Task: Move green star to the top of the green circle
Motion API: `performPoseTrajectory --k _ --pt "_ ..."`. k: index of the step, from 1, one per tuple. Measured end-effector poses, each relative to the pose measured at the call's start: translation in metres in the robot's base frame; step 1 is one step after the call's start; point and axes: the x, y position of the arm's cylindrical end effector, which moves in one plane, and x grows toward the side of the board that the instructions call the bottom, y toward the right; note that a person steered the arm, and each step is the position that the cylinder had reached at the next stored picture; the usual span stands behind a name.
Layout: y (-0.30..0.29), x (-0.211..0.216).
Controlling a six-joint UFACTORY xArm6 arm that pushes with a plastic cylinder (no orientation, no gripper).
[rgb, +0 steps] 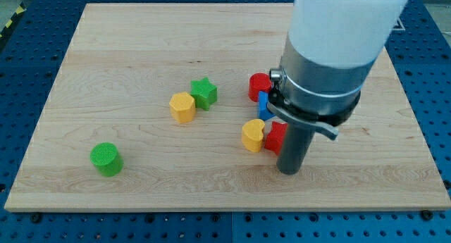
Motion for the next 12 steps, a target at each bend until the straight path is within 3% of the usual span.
performPoseTrajectory --k 1,3,8,10,12 --pt "0.0 -0.001" --pt "-0.073 0.009" --pt "-0.082 -0.101" --pt "-0.138 -0.159" --pt "-0.183 -0.159"
